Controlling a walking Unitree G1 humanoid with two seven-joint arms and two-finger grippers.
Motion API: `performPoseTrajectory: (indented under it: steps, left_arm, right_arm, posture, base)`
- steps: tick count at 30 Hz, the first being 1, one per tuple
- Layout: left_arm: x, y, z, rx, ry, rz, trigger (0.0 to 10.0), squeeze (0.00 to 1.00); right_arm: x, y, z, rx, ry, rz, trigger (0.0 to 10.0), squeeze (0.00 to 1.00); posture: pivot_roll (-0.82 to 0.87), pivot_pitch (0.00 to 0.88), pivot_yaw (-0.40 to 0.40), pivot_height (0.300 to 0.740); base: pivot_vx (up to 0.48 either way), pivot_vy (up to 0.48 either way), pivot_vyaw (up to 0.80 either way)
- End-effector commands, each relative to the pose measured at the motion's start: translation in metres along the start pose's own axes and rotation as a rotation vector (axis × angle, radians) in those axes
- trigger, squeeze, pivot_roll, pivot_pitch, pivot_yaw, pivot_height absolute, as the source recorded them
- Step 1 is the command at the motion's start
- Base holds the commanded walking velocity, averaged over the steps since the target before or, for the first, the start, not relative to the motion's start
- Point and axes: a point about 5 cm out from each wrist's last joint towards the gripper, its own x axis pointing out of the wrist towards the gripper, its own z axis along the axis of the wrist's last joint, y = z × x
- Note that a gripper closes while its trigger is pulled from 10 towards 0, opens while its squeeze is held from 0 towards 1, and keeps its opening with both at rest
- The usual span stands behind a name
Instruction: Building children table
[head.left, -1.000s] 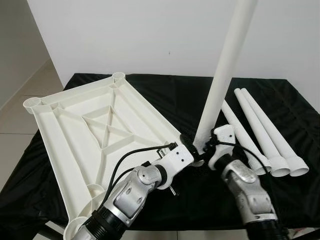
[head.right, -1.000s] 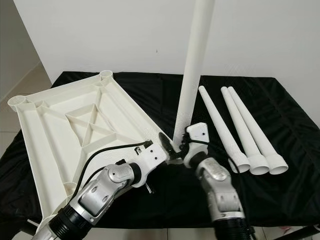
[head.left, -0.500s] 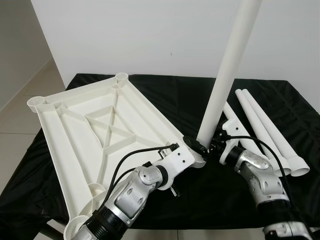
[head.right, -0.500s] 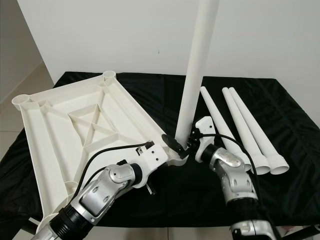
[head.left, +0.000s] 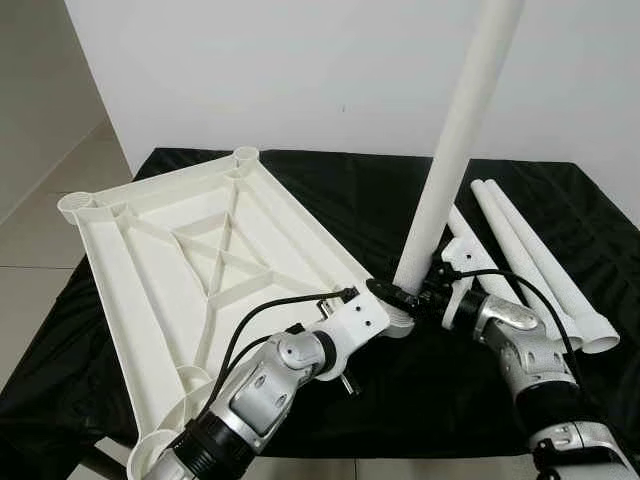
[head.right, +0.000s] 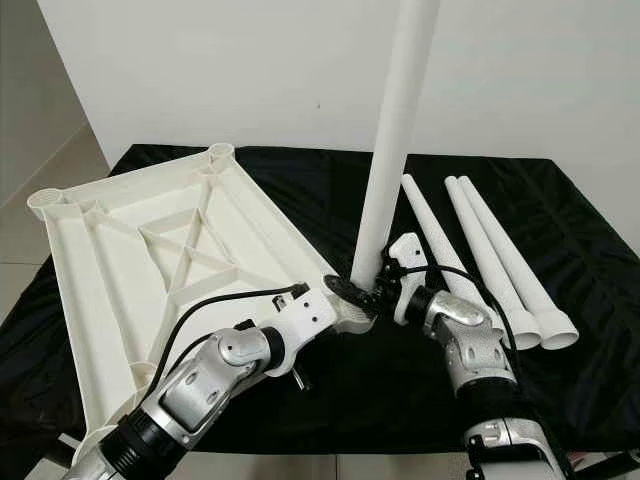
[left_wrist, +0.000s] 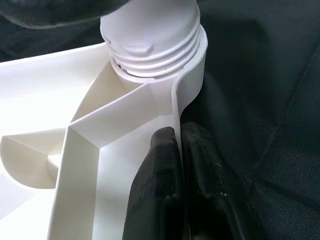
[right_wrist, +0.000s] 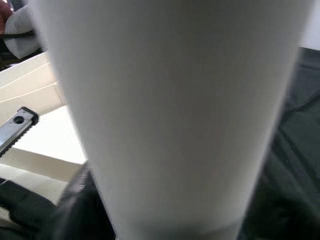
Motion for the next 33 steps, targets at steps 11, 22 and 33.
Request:
performPoseTrajectory:
  steps: [11,22,33]
  left_arm:
    - [0.0,-0.003,-0.003,0.019,0.017,-0.034,10.0,0.0]
    - [0.0,-0.005,-0.003,0.014,0.016,-0.035,10.0,0.0]
    - [0.001,-0.007,-0.003,0.011,0.015,-0.036,10.0,0.0]
  right_arm:
    - [-0.005,0.004,-0.003,0.011,-0.026,-0.046,2.3,0.0]
    - [0.005,0.016,-0.003,-0.015,-0.075,-0.237,10.0,0.0]
    - [0.018,0.03,-0.007,0.088,-0.072,-0.581,10.0,0.0]
  posture:
    - [-0.13,0.04,0.045,0.74]
    - [-0.13,0.043,0.04,0.74]
    - [-0.13,0.044,0.03,0.74]
  base:
    - [0.0,0.0,0.0]
    - [0.0,0.0,0.0]
    - [0.0,0.0,0.0]
